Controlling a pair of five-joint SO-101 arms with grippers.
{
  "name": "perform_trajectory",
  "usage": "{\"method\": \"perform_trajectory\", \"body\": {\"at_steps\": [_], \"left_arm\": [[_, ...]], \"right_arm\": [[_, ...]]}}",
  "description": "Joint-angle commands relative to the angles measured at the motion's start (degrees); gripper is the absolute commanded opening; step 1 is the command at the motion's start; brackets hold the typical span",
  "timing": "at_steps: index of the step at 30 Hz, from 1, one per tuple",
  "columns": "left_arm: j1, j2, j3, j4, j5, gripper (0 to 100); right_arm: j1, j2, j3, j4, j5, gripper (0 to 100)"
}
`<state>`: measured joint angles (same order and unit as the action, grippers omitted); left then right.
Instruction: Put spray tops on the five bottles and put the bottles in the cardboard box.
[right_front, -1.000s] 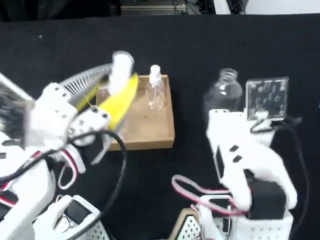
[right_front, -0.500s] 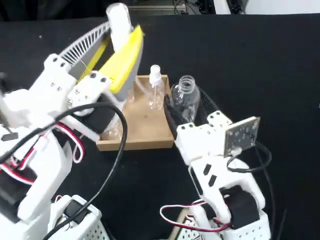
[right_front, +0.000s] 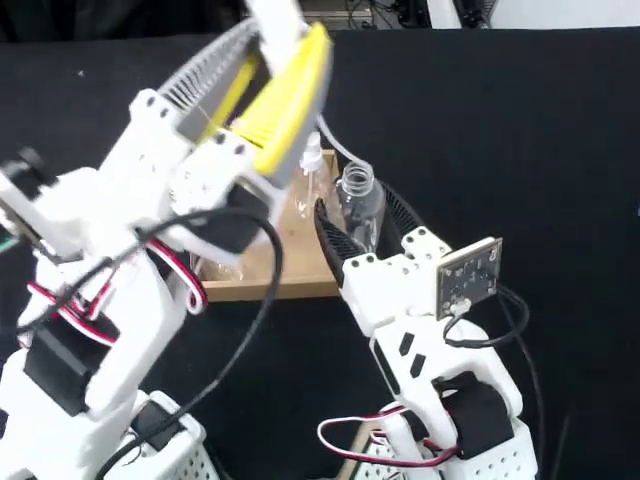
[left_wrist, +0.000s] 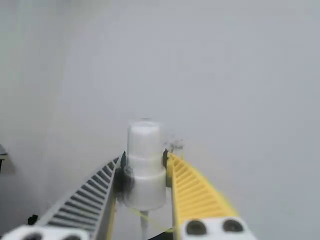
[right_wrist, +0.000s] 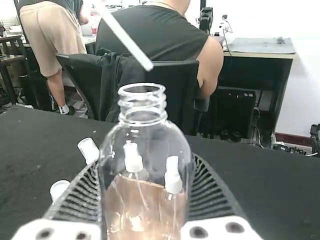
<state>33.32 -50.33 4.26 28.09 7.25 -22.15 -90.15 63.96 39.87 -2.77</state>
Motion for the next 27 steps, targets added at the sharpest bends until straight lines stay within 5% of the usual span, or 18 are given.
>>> {"method": "perform_trajectory", "body": {"at_steps": [1, 7, 24, 27], "left_arm": [[2.9, -0.3, -0.7, -1.4, -4.4, 3], [0.8, 2.7, -1.2, -0.4, -4.6, 3], [3.6, 12.7, -12.4, 20.6, -4.6, 3], [4.9, 12.6, -12.4, 23.9, -4.7, 9]], "right_arm": [[-0.4, -0.8, -0.2, -2.0, -0.2, 1.1], [-0.4, -0.8, -0.2, -2.0, -0.2, 1.1], [-0.3, -0.8, -0.2, -1.9, -0.2, 1.1], [-0.3, -0.8, -0.2, -1.8, -0.2, 1.1]]}}
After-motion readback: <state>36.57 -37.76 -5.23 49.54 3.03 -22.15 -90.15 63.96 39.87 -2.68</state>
